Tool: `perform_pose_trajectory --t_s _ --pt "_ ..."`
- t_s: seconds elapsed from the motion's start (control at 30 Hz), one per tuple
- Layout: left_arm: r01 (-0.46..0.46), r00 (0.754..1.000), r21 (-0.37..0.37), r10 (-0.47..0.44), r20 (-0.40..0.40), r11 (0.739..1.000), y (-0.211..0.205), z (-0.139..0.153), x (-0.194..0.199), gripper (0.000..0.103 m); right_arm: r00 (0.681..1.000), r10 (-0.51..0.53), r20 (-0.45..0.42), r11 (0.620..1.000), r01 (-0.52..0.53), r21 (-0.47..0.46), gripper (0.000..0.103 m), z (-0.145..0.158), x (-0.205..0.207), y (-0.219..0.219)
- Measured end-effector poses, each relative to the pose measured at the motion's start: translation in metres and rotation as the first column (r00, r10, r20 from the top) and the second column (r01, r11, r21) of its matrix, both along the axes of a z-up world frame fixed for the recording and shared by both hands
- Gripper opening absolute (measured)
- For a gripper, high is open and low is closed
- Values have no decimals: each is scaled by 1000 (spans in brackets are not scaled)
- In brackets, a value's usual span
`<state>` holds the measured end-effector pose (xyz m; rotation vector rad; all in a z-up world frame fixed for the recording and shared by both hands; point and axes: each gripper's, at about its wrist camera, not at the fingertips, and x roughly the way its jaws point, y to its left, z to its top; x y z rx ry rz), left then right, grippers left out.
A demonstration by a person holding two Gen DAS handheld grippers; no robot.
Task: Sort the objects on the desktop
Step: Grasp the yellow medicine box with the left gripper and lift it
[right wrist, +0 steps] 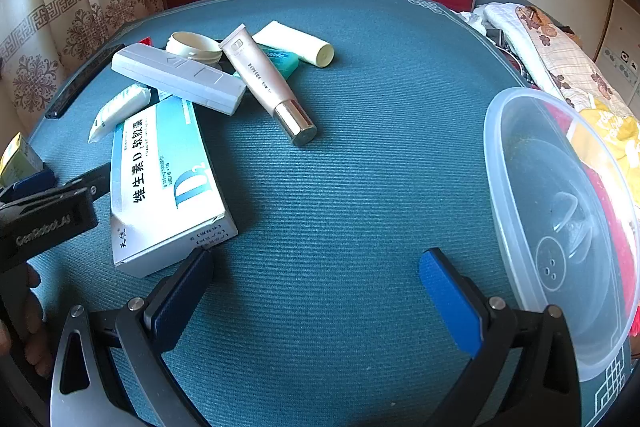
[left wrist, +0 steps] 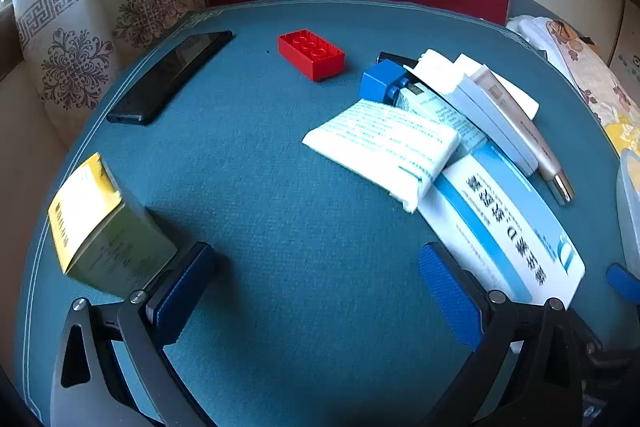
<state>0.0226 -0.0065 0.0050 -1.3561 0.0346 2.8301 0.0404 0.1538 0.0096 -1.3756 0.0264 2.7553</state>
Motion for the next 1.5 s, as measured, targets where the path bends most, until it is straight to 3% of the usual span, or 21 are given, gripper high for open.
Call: perform_pose_trajectory --t_s 0.37,0.63,1.1,1.5 --pt "-16 1000 13 16 26 1000 -24 0 27 103 1000 28 2 1000 -28 -1 103 -4 -11 10" --pt "-147 989 11 147 7 989 -73 3 38 103 993 121 15 993 -121 12 103 -4 -11 0" --pt "-185 983 -27 184 -17 982 -95 8 5 103 974 228 18 974 -228 17 103 -4 -17 -14" --pt "-207 978 22 207 17 978 -110 -1 -17 103 952 304 16 952 -305 18 103 -4 -26 -26"
